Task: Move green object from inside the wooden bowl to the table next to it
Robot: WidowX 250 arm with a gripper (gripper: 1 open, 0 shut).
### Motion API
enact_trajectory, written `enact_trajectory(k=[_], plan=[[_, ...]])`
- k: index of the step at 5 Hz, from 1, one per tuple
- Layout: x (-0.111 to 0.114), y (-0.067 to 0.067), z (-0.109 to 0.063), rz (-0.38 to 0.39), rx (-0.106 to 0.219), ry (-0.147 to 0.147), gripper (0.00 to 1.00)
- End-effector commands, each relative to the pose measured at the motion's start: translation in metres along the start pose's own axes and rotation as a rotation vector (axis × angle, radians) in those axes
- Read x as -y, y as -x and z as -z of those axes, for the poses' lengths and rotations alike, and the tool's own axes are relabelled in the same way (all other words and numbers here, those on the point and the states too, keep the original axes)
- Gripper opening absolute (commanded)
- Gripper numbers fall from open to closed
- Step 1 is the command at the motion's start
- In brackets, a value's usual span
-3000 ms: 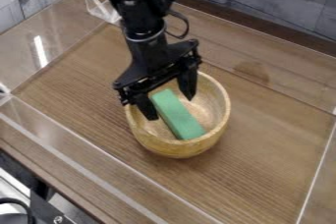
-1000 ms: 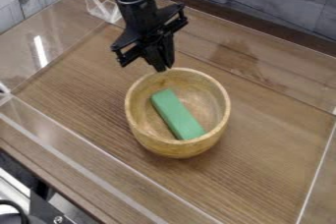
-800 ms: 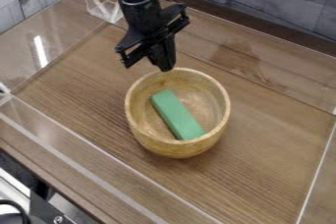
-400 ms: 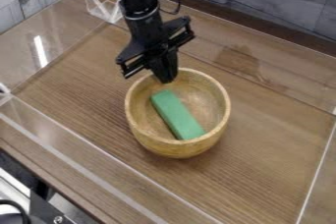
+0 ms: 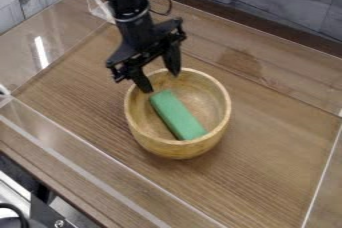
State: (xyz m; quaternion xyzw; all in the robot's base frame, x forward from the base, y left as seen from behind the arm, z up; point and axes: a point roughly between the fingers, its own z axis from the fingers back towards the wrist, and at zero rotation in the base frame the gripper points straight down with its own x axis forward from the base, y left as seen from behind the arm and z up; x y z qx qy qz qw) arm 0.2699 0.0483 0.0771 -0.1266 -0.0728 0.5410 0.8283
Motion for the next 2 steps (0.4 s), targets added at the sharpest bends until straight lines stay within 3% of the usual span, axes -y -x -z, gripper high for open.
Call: enact_trajectory(k=[1, 2], plan=[[0.0069, 0.0018, -0.0141, 0.000, 0.028, 0.031, 0.00], [0.0079, 0.0056, -0.0154, -0.019, 0.040, 0.031, 0.00]])
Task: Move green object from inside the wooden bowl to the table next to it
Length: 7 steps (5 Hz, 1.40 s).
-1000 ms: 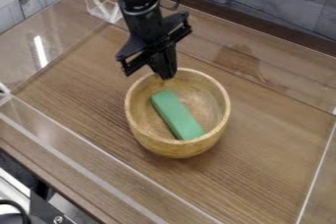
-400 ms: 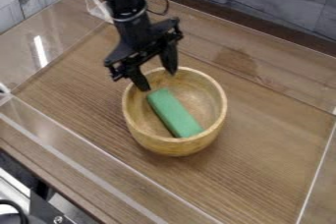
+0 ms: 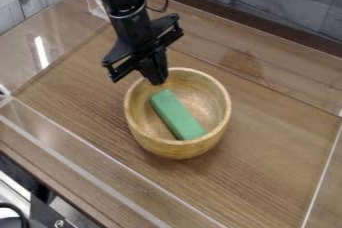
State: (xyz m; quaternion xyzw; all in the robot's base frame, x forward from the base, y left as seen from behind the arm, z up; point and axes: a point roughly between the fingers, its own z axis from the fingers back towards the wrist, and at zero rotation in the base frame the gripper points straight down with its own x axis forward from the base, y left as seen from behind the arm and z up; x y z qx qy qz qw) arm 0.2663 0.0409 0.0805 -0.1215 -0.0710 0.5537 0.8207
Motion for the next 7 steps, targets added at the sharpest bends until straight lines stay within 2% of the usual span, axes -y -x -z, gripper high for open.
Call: enact_trajectory(k=[1, 3, 5, 7], plan=[[0.008, -0.001, -0.014, -0.008, 0.043, 0.042, 0.00], [0.016, -0.004, -0.009, -0.011, 0.058, 0.040, 0.00], [0.034, 0.006, -0.004, 0.115, 0.026, 0.036, 0.00], [0.012, -0.002, 0.006, 0.059, 0.027, 0.027, 0.00]])
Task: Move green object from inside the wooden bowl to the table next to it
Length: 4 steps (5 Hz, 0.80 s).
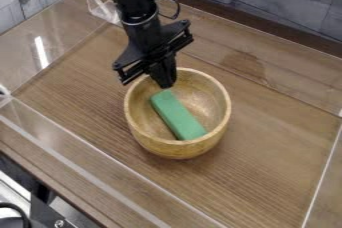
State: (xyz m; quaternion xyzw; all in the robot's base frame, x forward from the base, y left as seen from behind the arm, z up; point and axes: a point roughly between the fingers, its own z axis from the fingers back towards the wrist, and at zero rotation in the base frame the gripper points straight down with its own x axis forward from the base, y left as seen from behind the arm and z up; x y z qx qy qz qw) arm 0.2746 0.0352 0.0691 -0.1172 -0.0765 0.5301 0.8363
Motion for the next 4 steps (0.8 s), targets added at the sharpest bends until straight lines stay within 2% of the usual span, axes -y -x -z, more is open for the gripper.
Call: enact_trajectory(k=[1, 3, 4], plan=[[-0.001, 0.008, -0.007, -0.042, 0.008, 0.021, 0.00], [0.003, 0.027, 0.000, -0.118, -0.040, 0.013, 0.00], [-0.003, 0.025, -0.002, -0.177, -0.055, 0.013, 0.00]])
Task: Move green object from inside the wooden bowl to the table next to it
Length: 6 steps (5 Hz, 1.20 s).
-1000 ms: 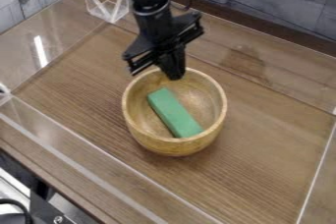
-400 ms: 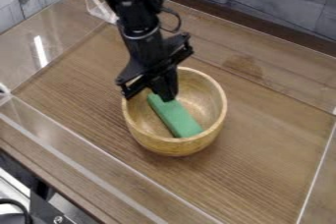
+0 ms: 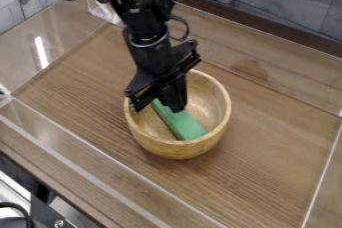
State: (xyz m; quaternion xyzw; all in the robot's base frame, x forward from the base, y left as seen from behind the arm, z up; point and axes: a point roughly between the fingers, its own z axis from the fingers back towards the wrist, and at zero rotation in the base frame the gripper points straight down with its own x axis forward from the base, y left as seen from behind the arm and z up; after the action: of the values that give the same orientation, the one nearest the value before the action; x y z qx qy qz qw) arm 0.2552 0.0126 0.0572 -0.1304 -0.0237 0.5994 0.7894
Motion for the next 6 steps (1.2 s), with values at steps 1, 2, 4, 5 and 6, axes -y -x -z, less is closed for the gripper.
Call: enact_trajectory(k=[1, 2, 4, 5, 6], plan=[[0.002, -0.006, -0.015, -0.069, 0.007, 0.049, 0.00], [-0.002, -0.008, -0.018, -0.153, 0.001, 0.053, 0.00], [0.012, -0.008, -0.012, -0.271, 0.003, 0.061, 1.00], [0.018, -0.009, -0.009, -0.348, 0.012, 0.067, 1.00], [0.023, -0.011, -0.004, -0.425, 0.024, 0.072, 1.00]])
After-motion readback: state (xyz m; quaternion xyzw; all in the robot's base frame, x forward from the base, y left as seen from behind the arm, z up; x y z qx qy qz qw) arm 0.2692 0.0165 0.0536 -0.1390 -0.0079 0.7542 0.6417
